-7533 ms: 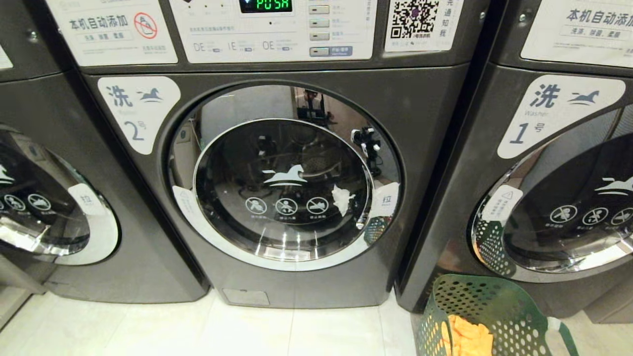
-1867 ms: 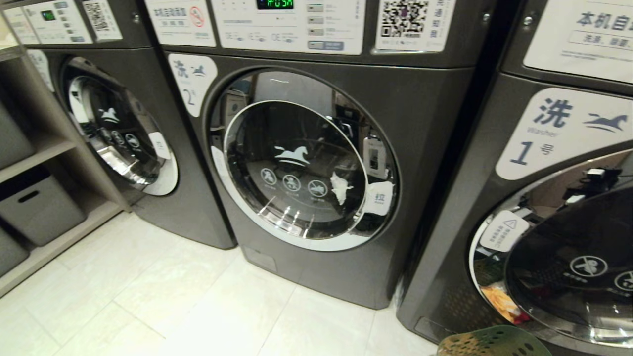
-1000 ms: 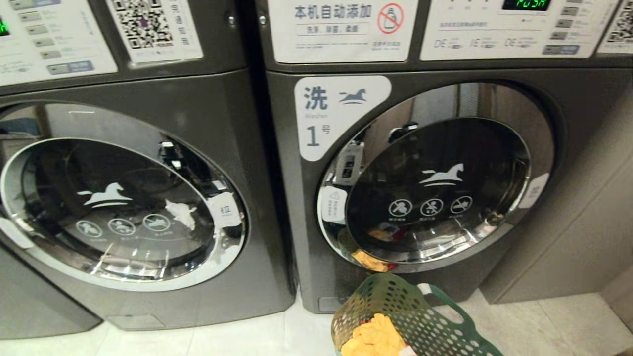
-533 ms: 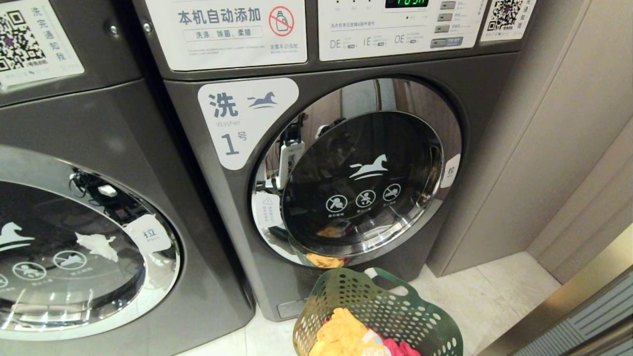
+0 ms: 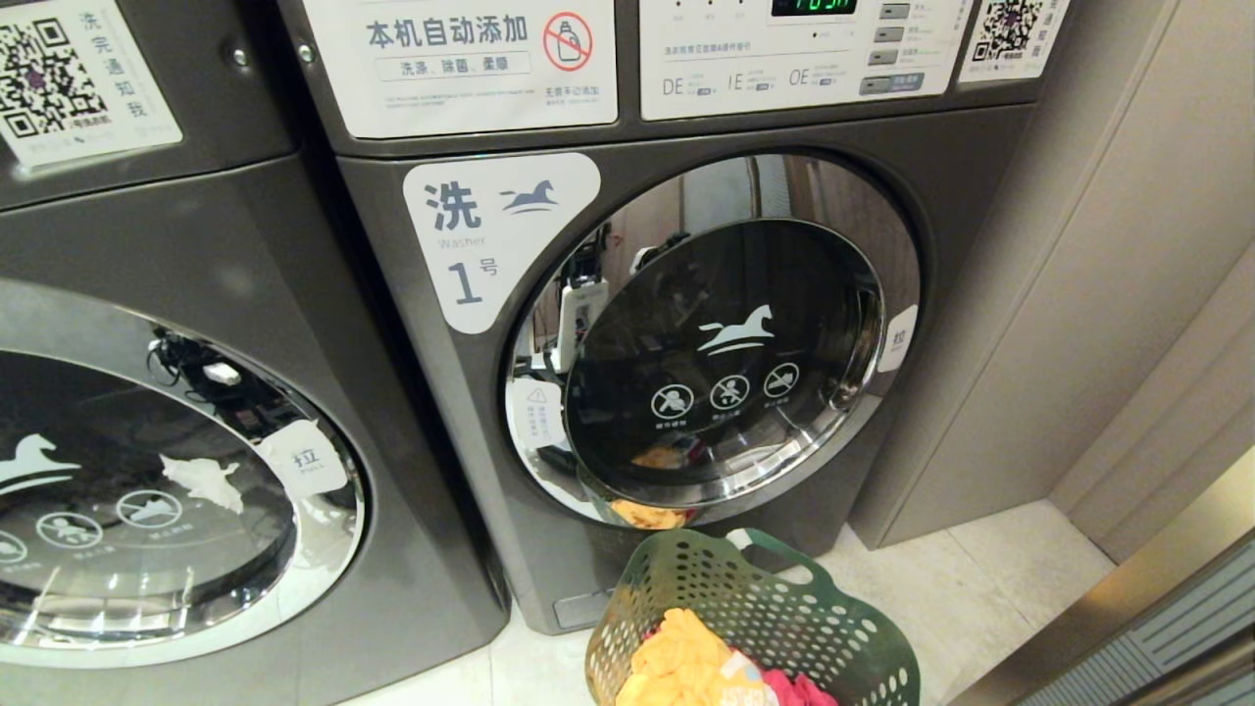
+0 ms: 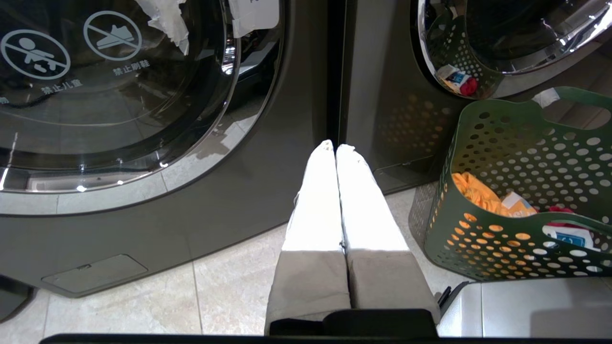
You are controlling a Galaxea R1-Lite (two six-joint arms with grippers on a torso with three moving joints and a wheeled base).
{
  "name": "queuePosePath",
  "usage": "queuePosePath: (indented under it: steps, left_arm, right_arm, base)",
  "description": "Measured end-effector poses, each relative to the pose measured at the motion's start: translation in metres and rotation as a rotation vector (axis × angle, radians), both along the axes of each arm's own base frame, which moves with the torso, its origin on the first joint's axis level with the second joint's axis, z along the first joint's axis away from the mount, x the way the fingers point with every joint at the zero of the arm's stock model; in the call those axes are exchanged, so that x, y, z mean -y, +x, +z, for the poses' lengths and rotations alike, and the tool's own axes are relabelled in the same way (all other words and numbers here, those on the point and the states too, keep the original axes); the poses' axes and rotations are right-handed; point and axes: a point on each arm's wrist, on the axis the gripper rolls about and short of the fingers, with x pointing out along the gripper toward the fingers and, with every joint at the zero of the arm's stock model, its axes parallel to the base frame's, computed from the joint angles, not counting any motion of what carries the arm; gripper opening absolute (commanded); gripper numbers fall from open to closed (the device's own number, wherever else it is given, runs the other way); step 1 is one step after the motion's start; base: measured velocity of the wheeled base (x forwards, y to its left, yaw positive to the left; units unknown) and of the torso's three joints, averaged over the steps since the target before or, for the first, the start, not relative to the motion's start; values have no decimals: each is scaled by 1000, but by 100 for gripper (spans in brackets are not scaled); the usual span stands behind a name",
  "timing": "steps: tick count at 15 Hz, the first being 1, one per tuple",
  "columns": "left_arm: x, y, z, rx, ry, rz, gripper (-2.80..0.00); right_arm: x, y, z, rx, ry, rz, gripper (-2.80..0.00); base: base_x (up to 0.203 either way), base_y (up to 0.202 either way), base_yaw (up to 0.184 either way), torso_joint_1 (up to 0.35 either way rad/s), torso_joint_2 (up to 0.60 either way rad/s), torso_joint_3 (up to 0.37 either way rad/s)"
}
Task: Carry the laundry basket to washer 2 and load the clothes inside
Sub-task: Open the lid of the washing machine
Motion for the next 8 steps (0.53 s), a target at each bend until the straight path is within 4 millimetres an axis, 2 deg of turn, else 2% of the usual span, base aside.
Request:
queuePosePath:
  steps: [2,4,5,8]
  left_arm:
    - [0,-1,4,14,-5,-1,-280]
    - [1,-8,24,69,-8,-25,-280]
    - [1,-11,38,88,-8,-37,0]
    - [2,-6,71,52,-10,-63,0]
  right_arm:
    - [0,0,0,0,0,0,-280]
    - [0,0,0,0,0,0,-280]
    - [0,0,0,0,0,0,-280]
    - [0,0,0,0,0,0,-280]
  base:
    - [0,0,0,0,0,0]
    - [0,0,0,0,0,0]
    - [0,0,0,0,0,0]
    - [0,0,0,0,0,0]
